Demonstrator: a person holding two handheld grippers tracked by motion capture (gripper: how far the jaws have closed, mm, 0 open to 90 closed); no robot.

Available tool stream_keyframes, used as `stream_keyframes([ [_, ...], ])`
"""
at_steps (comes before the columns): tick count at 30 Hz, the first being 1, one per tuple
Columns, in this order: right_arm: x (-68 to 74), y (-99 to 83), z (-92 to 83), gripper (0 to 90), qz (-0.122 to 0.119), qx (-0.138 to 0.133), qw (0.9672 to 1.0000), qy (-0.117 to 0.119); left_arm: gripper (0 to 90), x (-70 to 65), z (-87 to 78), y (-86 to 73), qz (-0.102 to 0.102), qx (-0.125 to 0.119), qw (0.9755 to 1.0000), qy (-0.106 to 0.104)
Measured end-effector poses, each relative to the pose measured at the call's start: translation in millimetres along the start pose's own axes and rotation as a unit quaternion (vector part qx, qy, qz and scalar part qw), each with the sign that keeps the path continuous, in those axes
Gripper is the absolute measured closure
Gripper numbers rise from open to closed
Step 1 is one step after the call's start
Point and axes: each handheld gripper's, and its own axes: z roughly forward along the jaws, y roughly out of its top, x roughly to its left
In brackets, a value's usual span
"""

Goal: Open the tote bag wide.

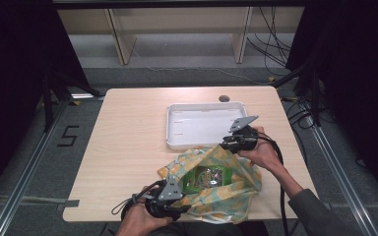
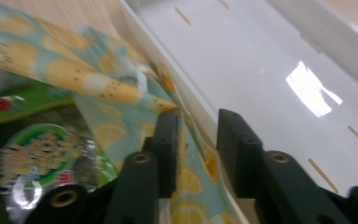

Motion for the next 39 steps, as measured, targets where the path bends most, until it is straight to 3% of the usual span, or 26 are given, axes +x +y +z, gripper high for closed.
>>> stream_keyframes([
  [2, 10.5, -1.4, -17.2, 58.7, 0.007, -0.013, 0.9998, 0.014, 52.6, 1.9, -8.7, 9.6, 0.015, -0.015, 0.9998, 0.008],
  [6, 32.5, -9.2, -42.1, 54.5, -0.008, -0.028, 0.9985, 0.046, 48.2, 10.5, -15.3, 26.2, 0.004, -0.034, 0.9982, 0.050],
  [7, 38.4, -12.6, -45.7, 53.8, 0.000, -0.028, 0.9982, 0.053, 47.2, 15.2, -14.7, 29.4, 0.007, -0.032, 0.9976, 0.060],
  [9, 43.7, -17.8, -49.4, 52.7, -0.013, -0.030, 0.9968, 0.072, 44.0, 23.5, -11.8, 33.5, -0.009, -0.032, 0.9965, 0.076],
  [10, 47.8, -21.5, -51.1, 52.2, -0.011, -0.031, 0.9968, 0.073, 42.6, 30.8, -10.5, 36.4, -0.004, -0.018, 0.9963, 0.084],
  [12, 54.6, -27.6, -53.9, 50.5, -0.010, -0.021, 0.9961, 0.085, 40.1, 39.4, -6.1, 39.6, -0.012, -0.007, 0.9956, 0.093],
  [14, 59.8, -32.8, -53.5, 49.1, -0.019, -0.023, 0.9938, 0.107, 38.3, 47.7, 1.0, 43.1, -0.027, -0.002, 0.9953, 0.093],
  [18, 75.5, -42.0, -55.8, 46.8, -0.024, -0.017, 0.9896, 0.141, 36.8, 62.0, 21.9, 50.0, -0.037, 0.030, 0.9963, 0.071],
  [20, 82.4, -45.9, -54.8, 46.5, -0.031, -0.005, 0.9877, 0.153, 41.7, 68.2, 31.3, 53.5, -0.033, 0.033, 0.9961, 0.074],
  [23, 91.5, -52.4, -46.7, 47.3, -0.053, 0.015, 0.9844, 0.167, 54.2, 79.2, 46.0, 58.1, -0.012, 0.068, 0.9959, 0.058],
  [24, 95.4, -54.7, -44.0, 50.2, -0.047, 0.032, 0.9845, 0.166, 61.3, 82.5, 49.6, 58.6, -0.011, 0.072, 0.9953, 0.064],
  [25, 96.6, -55.9, -41.8, 56.2, -0.059, 0.041, 0.9833, 0.167, 68.7, 88.8, 55.3, 58.1, -0.012, 0.073, 0.9940, 0.080],
  [27, 100.7, -60.7, -34.5, 72.8, -0.087, 0.070, 0.9771, 0.181, 81.9, 101.3, 61.3, 56.4, -0.010, 0.090, 0.9914, 0.094],
  [28, 101.7, -62.8, -31.9, 79.3, -0.105, 0.083, 0.9742, 0.182, 84.1, 107.2, 64.3, 54.3, -0.014, 0.095, 0.9900, 0.103],
  [30, 102.7, -66.8, -28.8, 87.0, -0.118, 0.096, 0.9705, 0.187, 86.3, 117.2, 68.4, 49.4, -0.018, 0.102, 0.9876, 0.118],
  [34, 106.3, -73.9, -25.8, 90.0, -0.133, 0.124, 0.9611, 0.208, 87.9, 132.6, 71.8, 32.7, -0.041, 0.111, 0.9846, 0.129],
  [35, 108.7, -75.9, -24.6, 90.0, -0.139, 0.126, 0.9575, 0.219, 87.9, 134.3, 72.1, 29.6, -0.042, 0.113, 0.9841, 0.131],
  [39, 112.9, -79.9, -19.9, 90.0, -0.146, 0.139, 0.9538, 0.223, 88.1, 142.1, 74.8, 10.9, -0.051, 0.127, 0.9803, 0.142],
])
